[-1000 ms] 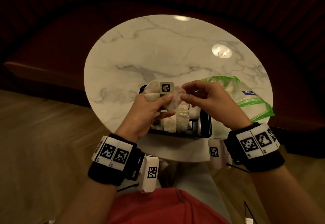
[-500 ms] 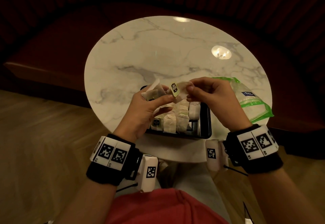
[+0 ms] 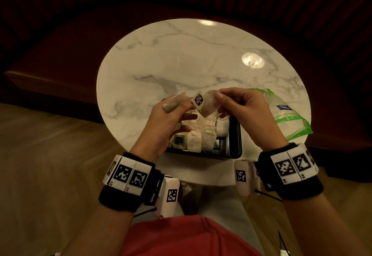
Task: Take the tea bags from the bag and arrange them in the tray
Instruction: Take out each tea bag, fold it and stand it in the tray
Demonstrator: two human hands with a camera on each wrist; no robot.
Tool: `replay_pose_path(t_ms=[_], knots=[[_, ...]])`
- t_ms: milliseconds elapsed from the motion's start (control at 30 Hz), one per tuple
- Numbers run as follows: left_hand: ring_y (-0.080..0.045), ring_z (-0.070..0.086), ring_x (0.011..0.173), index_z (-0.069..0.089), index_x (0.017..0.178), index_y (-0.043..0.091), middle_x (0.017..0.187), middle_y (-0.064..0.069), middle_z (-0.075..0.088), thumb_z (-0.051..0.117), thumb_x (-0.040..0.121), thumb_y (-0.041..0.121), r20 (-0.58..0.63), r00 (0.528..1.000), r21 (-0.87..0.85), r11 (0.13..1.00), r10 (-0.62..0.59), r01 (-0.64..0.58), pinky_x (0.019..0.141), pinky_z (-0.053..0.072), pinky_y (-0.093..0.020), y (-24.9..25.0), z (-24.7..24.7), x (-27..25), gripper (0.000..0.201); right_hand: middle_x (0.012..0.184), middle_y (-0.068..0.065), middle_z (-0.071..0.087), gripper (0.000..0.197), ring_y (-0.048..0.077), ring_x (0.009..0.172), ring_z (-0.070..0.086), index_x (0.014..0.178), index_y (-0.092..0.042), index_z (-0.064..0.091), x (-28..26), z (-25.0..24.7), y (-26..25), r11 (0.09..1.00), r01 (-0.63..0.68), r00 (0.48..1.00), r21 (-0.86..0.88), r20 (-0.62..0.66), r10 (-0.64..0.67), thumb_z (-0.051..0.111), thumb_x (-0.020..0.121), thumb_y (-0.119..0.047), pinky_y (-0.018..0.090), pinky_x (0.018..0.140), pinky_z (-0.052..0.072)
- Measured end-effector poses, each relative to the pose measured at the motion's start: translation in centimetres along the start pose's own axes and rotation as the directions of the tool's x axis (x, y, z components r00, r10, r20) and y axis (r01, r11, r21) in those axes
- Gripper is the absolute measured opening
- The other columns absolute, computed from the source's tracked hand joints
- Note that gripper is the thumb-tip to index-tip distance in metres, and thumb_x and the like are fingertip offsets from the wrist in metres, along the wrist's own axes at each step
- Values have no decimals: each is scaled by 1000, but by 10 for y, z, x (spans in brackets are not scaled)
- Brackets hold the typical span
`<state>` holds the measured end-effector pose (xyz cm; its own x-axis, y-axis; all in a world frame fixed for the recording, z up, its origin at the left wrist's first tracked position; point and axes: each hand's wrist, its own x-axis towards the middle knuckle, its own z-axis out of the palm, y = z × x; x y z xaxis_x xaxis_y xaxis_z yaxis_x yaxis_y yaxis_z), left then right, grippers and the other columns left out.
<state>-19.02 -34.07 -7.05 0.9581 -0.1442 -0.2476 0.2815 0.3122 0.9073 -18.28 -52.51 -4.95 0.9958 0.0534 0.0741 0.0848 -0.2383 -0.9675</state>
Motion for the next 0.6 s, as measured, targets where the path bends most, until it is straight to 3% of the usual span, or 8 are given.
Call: replay_pose_path(t_ms=[133,267,400,467,600], knots=[[-12,65,72,66,98,15,91,-4,68,57,97,18,-3,1000,3,1000,-6,6,48,47,-20,2,-2,1,10,85,10,72,16,10,66,60,105,-6,72,-1,0,-3,999,5,1000,-39,-12,-6,63,92,-11,22,61,52],[-15,60,69,67,99,14,86,1,67,54,93,24,39,999,-60,998,-33,35,45,42,-23,6,-2,2,17,78,-7,71,14,-2,62,57,103,-13,72,-2,-1,-7,997,9,1000,-73,-14,-10,64,92,-11,17,59,47],[-12,57,65,66,102,13,94,-4,66,57,80,32,69,997,-70,997,-16,21,45,40,-23,7,-2,2,31,81,-5,71,15,-4,61,56,103,-14,72,-2,-2,-11,996,11,1000,-89,-11,-12,63,92,-10,15,59,46],[-12,55,65,66,105,11,93,-4,65,61,87,29,47,999,-42,999,7,-5,45,39,-22,8,-1,1,26,85,-5,72,16,-5,66,58,104,-15,72,-1,-2,-10,995,5,1000,-102,-8,-6,62,93,-10,14,60,45],[-9,51,58,67,91,16,74,1,63,60,95,19,-28,998,-32,997,64,-65,41,36,-18,8,2,0,9,88,-3,73,18,-5,68,58,106,-13,74,-2,-1,-11,992,5,1000,-125,21,-2,61,94,-10,14,60,44]])
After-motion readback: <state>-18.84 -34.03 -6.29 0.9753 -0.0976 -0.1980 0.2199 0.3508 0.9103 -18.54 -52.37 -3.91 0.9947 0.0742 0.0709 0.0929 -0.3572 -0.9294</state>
